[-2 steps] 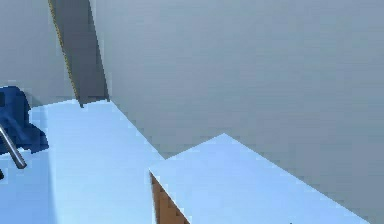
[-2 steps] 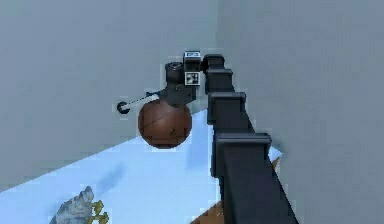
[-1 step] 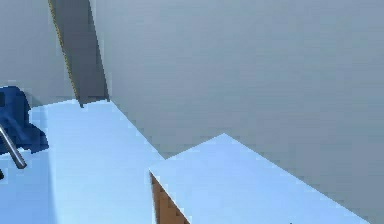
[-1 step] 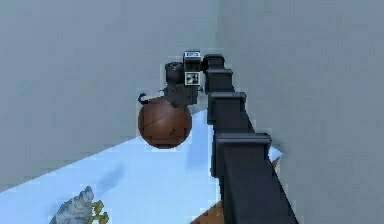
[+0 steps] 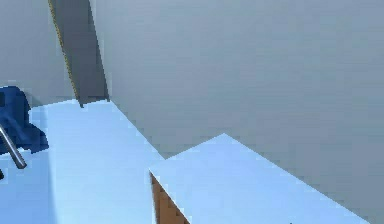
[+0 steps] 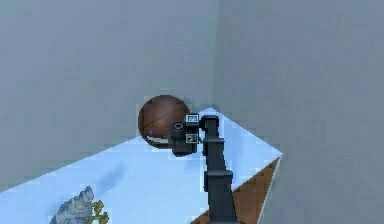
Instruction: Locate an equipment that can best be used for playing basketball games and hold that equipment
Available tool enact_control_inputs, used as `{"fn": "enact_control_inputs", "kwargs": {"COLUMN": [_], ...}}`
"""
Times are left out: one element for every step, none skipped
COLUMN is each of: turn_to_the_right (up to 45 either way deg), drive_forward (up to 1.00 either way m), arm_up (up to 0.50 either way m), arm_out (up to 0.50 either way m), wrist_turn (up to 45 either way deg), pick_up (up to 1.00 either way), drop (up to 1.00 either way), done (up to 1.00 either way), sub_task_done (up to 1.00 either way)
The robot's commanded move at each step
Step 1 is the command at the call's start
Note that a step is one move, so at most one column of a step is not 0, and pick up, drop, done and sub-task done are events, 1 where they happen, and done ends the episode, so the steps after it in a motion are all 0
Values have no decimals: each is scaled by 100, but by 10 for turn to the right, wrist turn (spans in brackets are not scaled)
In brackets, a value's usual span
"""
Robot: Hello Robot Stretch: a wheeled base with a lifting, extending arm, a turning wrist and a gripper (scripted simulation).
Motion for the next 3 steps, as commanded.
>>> {"fn": "enact_control_inputs", "kwargs": {"turn_to_the_right": [0,0,0], "drive_forward": [0,0,0], "arm_up": [0,10,0], "arm_out": [0,0,0], "wrist_turn": [0,0,0], "pick_up": [100,0,0], "drop": [0,0,0], "done": [0,0,100], "sub_task_done": [0,0,0]}}
